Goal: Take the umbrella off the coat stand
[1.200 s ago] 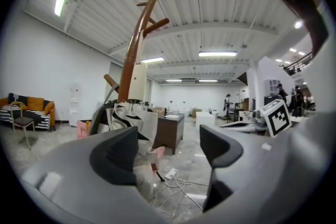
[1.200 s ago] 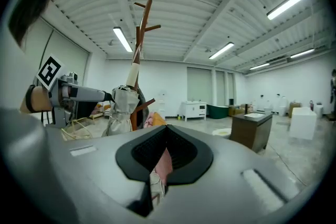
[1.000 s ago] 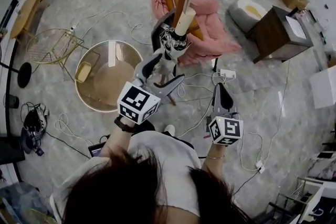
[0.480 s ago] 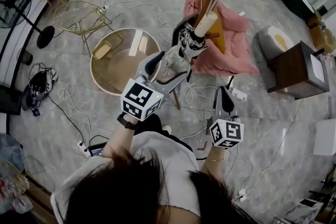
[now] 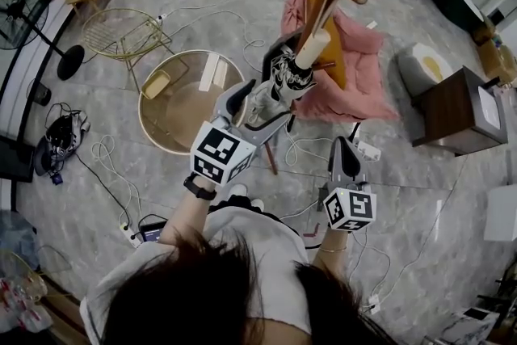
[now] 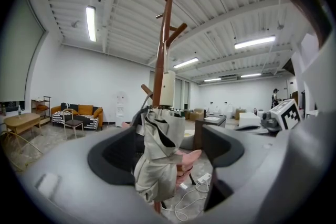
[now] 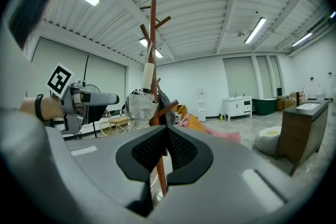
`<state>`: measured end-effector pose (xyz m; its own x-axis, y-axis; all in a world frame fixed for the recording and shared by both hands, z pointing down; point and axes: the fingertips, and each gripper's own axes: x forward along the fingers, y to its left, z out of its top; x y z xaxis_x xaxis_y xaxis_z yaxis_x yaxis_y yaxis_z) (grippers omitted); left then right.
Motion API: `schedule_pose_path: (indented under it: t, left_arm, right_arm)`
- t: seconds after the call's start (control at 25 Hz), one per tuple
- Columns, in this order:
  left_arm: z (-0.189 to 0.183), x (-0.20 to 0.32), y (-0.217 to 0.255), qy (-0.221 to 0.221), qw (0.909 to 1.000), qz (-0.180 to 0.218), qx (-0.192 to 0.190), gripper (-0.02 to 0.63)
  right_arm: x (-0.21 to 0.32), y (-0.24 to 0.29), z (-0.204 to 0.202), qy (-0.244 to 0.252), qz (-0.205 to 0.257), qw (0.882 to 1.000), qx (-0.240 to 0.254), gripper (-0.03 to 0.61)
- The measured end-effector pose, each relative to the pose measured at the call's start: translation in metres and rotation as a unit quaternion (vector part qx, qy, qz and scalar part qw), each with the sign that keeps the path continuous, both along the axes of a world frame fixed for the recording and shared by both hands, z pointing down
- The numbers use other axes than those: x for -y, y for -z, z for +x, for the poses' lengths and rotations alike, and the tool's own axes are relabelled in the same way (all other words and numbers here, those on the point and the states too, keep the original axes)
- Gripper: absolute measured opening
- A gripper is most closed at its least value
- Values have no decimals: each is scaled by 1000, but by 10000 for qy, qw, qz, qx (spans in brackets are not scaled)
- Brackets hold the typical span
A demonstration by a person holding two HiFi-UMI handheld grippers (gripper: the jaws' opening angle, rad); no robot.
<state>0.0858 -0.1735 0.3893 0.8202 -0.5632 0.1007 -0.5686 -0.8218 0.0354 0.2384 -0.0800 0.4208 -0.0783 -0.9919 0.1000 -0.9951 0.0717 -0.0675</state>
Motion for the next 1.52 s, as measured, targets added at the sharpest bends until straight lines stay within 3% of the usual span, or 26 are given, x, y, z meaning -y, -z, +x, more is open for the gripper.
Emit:
schedule_pose_path:
  t: [0.84,1.28,1.52]
  left_arm:
    - [39,44,-36,-366,9988,-320,112,449]
    - [60,54,-35,-765,9969,-172,-50,448]
    - [71,57,-42,-902,9958,-49,150,448]
  right_arm:
    - [25,-25,-6,223,-350,9991,120,3]
    - [28,-25,6,9,-363,9993,118,3]
    - [24,-29,12,-154,-415,9989,119,3]
